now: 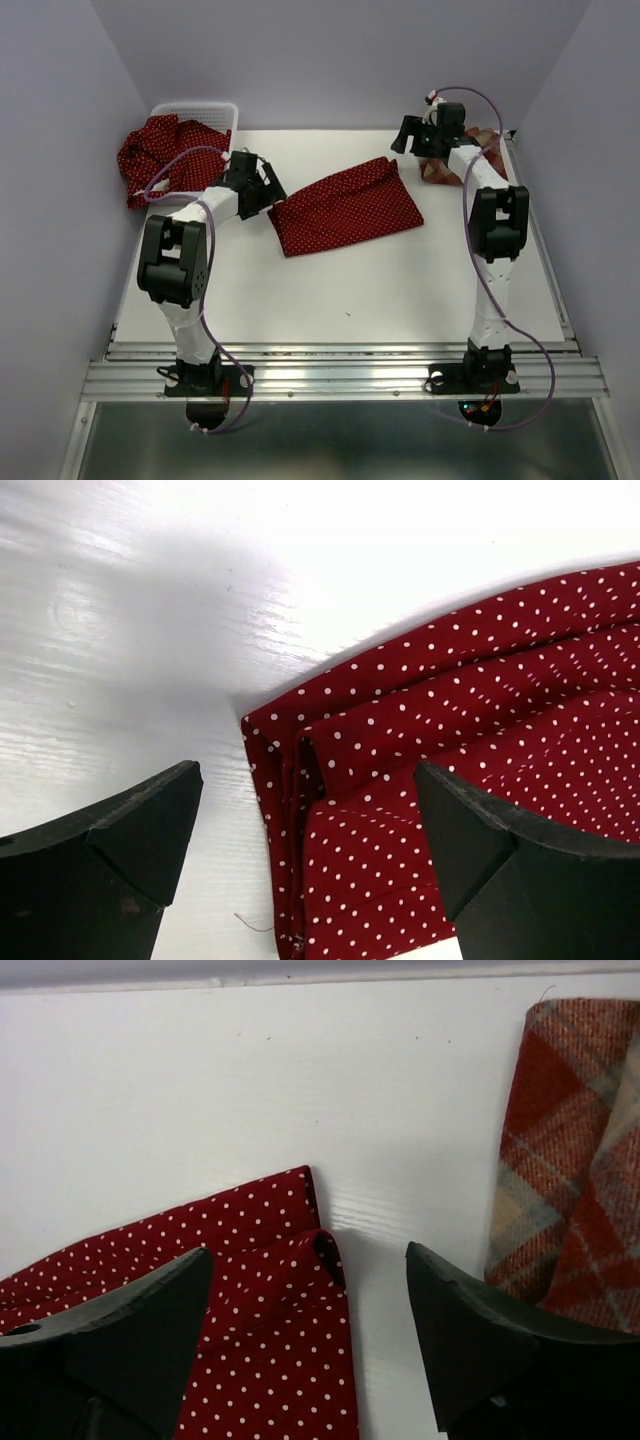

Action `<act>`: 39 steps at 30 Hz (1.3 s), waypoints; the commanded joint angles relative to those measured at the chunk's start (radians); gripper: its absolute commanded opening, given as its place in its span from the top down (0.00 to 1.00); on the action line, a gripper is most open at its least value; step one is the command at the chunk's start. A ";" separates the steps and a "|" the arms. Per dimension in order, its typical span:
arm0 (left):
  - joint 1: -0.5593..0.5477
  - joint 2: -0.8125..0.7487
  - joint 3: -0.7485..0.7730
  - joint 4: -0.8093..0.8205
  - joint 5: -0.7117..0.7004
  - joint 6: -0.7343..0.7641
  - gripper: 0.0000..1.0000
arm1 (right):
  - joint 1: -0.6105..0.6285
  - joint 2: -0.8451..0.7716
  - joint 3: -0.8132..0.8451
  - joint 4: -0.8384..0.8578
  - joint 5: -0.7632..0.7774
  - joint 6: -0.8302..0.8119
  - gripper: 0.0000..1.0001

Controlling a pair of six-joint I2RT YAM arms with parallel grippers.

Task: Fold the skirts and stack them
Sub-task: Fold the skirt

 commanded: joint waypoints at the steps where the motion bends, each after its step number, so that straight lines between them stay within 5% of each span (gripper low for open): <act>1: 0.004 -0.114 0.016 -0.013 -0.039 0.023 0.01 | 0.007 -0.126 -0.042 -0.012 -0.024 -0.029 0.10; 2: 0.004 -0.128 -0.008 -0.013 -0.050 0.023 0.01 | 0.016 -0.150 -0.067 -0.012 -0.022 -0.033 0.00; 10: 0.002 -0.239 -0.179 0.034 -0.035 -0.004 0.01 | 0.085 -0.313 -0.373 0.016 -0.116 -0.047 0.00; 14: 0.002 -0.283 -0.241 0.041 -0.015 -0.009 0.01 | 0.130 -0.281 -0.394 0.020 -0.105 -0.035 0.00; 27: 0.002 -0.346 -0.294 -0.027 -0.052 0.002 0.01 | 0.187 -0.080 -0.208 0.060 -0.140 -0.007 0.00; 39: 0.002 -0.358 -0.281 -0.079 -0.076 0.031 0.01 | 0.187 0.208 0.191 0.066 -0.094 0.068 0.00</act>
